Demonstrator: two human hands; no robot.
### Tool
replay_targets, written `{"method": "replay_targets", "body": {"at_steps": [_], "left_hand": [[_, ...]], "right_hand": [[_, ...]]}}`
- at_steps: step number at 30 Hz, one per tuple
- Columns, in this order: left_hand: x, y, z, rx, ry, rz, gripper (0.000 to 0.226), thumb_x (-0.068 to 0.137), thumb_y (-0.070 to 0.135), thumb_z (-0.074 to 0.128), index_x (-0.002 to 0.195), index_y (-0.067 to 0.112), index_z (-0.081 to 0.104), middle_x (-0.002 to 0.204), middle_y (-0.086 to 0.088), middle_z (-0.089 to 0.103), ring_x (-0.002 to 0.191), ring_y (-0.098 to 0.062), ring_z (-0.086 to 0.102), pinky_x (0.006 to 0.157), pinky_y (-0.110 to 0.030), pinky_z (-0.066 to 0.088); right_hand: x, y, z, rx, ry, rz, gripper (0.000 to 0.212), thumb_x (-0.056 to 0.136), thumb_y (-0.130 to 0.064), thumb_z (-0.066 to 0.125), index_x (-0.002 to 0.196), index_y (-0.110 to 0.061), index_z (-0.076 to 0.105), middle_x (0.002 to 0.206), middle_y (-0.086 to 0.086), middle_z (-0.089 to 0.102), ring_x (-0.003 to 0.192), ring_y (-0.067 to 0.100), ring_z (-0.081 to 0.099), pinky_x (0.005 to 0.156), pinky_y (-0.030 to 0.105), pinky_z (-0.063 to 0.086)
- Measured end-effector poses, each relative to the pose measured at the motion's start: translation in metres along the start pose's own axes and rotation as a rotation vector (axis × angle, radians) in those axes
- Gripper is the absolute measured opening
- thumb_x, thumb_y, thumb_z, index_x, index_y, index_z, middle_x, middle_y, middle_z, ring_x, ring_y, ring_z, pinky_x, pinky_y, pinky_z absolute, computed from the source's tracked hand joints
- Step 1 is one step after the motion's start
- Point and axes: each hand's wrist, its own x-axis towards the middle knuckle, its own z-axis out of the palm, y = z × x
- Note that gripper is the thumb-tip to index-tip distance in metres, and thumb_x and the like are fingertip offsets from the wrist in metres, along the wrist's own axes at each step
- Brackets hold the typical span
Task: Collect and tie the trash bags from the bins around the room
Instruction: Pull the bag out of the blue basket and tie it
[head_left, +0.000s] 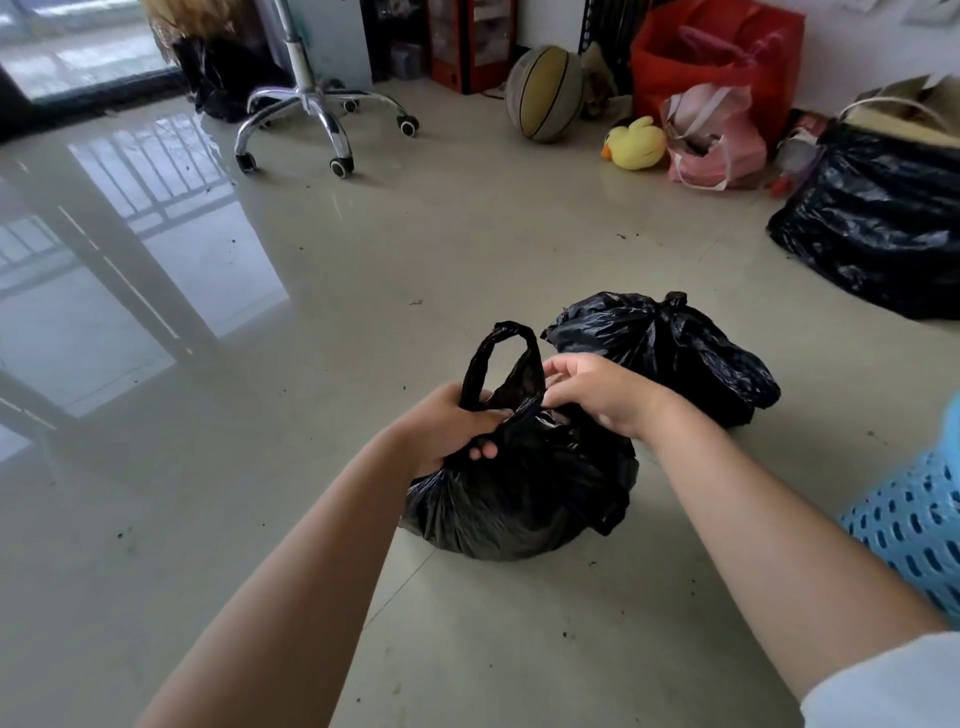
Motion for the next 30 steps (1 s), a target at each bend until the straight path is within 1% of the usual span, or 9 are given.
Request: {"method": "replay_targets", "body": {"at_steps": [3, 8, 11, 14, 17, 20, 22, 26, 30], "left_hand": [[0.001, 0.001, -0.005, 0.009, 0.093, 0.047, 0.027, 0.093, 0.004, 0.050, 0.068, 0.010, 0.054, 0.032, 0.006, 0.052, 0.027, 0.000, 0.042, 0.038, -0.010, 0.038], [0.003, 0.006, -0.006, -0.344, 0.124, 0.045, 0.020, 0.090, -0.011, 0.047, 0.075, 0.000, 0.056, 0.061, -0.012, 0.059, 0.036, -0.004, 0.060, 0.046, -0.015, 0.054], [0.007, 0.004, -0.005, -0.382, 0.089, 0.064, 0.027, 0.086, -0.017, 0.045, 0.069, 0.001, 0.057, 0.054, -0.008, 0.063, 0.041, -0.009, 0.063, 0.056, -0.023, 0.055], [0.010, 0.000, -0.003, -0.236, 0.047, 0.097, 0.040, 0.081, -0.022, 0.046, 0.058, 0.007, 0.060, 0.043, 0.001, 0.062, 0.042, -0.007, 0.060, 0.054, -0.017, 0.053], [0.011, -0.002, 0.001, -0.103, 0.020, 0.145, 0.054, 0.079, -0.022, 0.050, 0.046, 0.018, 0.066, 0.043, 0.008, 0.061, 0.043, -0.004, 0.059, 0.054, -0.015, 0.052], [0.013, -0.001, 0.003, -0.067, 0.059, 0.180, 0.050, 0.078, -0.021, 0.052, 0.055, 0.021, 0.067, 0.043, 0.011, 0.062, 0.044, -0.002, 0.059, 0.057, -0.017, 0.052], [0.013, 0.000, 0.002, -0.079, 0.100, 0.181, 0.053, 0.079, -0.020, 0.053, 0.051, 0.023, 0.068, 0.042, 0.010, 0.061, 0.043, -0.004, 0.058, 0.058, -0.021, 0.050], [0.014, -0.007, -0.006, -0.161, 0.168, 0.175, 0.053, 0.079, -0.019, 0.055, 0.041, 0.017, 0.066, 0.040, 0.009, 0.061, 0.049, -0.010, 0.058, 0.051, -0.014, 0.050], [0.010, -0.008, -0.002, -0.091, 0.212, 0.267, 0.027, 0.080, -0.020, 0.053, 0.082, 0.001, 0.070, 0.067, 0.009, 0.067, 0.060, -0.005, 0.060, 0.061, -0.012, 0.051]], "right_hand": [[-0.004, -0.006, -0.005, 0.006, -0.062, -0.038, 0.023, 0.085, 0.004, 0.054, 0.096, -0.017, 0.055, 0.088, 0.003, 0.055, 0.077, 0.013, 0.056, 0.076, 0.024, 0.046], [-0.015, -0.014, -0.006, -0.495, -0.166, 0.063, 0.030, 0.078, -0.003, 0.067, 0.107, -0.008, 0.061, 0.096, 0.004, 0.064, 0.097, 0.026, 0.064, 0.087, 0.035, 0.052], [-0.005, -0.009, -0.002, -0.539, 0.140, -0.005, 0.021, 0.076, -0.005, 0.067, 0.097, 0.001, 0.068, 0.084, 0.010, 0.061, 0.084, 0.023, 0.059, 0.071, 0.026, 0.044], [0.004, -0.001, 0.005, -0.516, 0.508, -0.028, 0.023, 0.078, -0.013, 0.067, 0.098, -0.002, 0.070, 0.093, 0.015, 0.068, 0.093, 0.025, 0.060, 0.070, 0.024, 0.038], [0.007, 0.007, 0.014, -0.636, 0.607, 0.037, 0.016, 0.084, -0.009, 0.053, 0.087, -0.001, 0.067, 0.100, 0.018, 0.068, 0.094, 0.034, 0.059, 0.068, 0.030, 0.039], [0.014, 0.011, 0.017, -0.677, 0.554, 0.108, 0.029, 0.084, -0.005, 0.046, 0.055, -0.010, 0.047, 0.070, 0.013, 0.055, 0.073, 0.029, 0.045, 0.055, 0.027, 0.030], [0.018, 0.010, 0.015, -0.498, 0.468, 0.106, 0.040, 0.084, -0.005, 0.050, 0.047, -0.015, 0.036, 0.050, 0.003, 0.041, 0.061, 0.024, 0.038, 0.048, 0.027, 0.024], [0.005, 0.003, 0.000, 0.078, 0.054, 0.028, 0.027, 0.084, 0.005, 0.054, 0.063, -0.011, 0.058, 0.035, -0.005, 0.055, 0.037, 0.006, 0.052, 0.043, 0.017, 0.045], [-0.002, 0.003, -0.007, 0.226, -0.145, 0.095, 0.027, 0.086, 0.012, 0.045, 0.080, -0.008, 0.061, 0.045, 0.000, 0.064, 0.042, 0.007, 0.060, 0.048, 0.016, 0.052]]}}
